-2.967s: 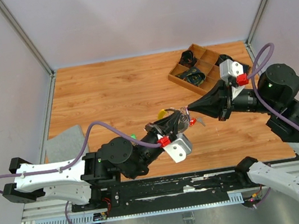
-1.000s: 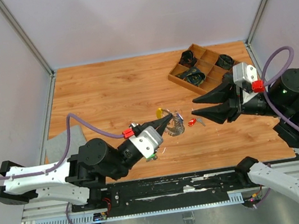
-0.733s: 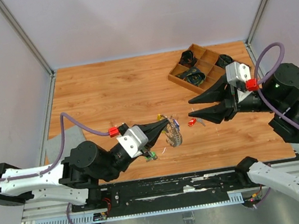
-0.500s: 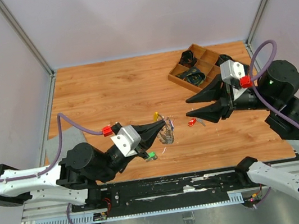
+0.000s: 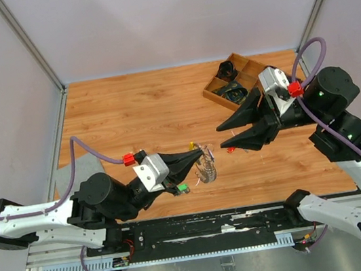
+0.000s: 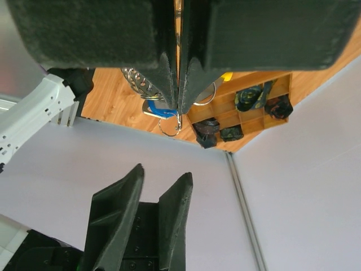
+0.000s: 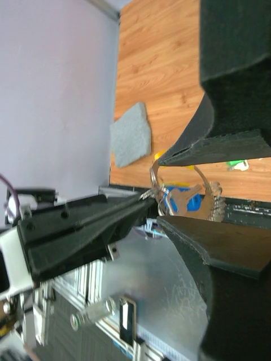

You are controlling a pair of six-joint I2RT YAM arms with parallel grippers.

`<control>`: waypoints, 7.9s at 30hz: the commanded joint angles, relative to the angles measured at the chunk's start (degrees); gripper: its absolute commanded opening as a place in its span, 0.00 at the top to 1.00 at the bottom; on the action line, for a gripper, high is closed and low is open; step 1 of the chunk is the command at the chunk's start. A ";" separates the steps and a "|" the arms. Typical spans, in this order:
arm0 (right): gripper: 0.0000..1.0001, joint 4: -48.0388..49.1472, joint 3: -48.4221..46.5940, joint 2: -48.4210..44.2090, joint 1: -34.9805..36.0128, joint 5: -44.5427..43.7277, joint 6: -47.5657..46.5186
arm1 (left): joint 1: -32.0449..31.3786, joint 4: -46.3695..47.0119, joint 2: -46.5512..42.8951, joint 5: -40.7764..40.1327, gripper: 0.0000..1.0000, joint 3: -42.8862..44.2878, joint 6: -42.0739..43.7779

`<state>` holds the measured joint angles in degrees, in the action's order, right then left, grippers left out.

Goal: Put the keys on the keyring

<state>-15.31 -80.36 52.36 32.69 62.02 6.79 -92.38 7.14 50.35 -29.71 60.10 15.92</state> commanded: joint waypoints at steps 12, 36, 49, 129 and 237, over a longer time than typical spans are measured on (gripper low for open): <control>0.60 -3.23 -0.02 2.02 6.41 2.88 -2.67 | -0.35 0.08 1.27 6.13 0.99 3.04 -1.02; 0.91 -6.40 1.46 1.08 6.51 4.62 -5.20 | -0.35 0.13 2.26 8.55 0.99 4.33 -0.39; 0.99 -13.93 -2.28 -0.98 6.97 -2.38 -11.10 | -0.35 -0.90 2.67 2.45 0.68 4.51 -2.10; 0.99 -46.78 -14.23 8.58 32.20 -61.22 -20.74 | 12.58 -9.06 4.58 15.56 0.66 -0.48 -13.49; 0.75 5.25 54.24 15.57 -0.66 -54.73 52.83 | 23.79 -6.66 7.29 24.10 0.60 -7.45 -20.55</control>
<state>-11.49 -25.63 66.81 30.98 6.50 58.65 -69.06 -1.37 58.17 -5.28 52.86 -5.30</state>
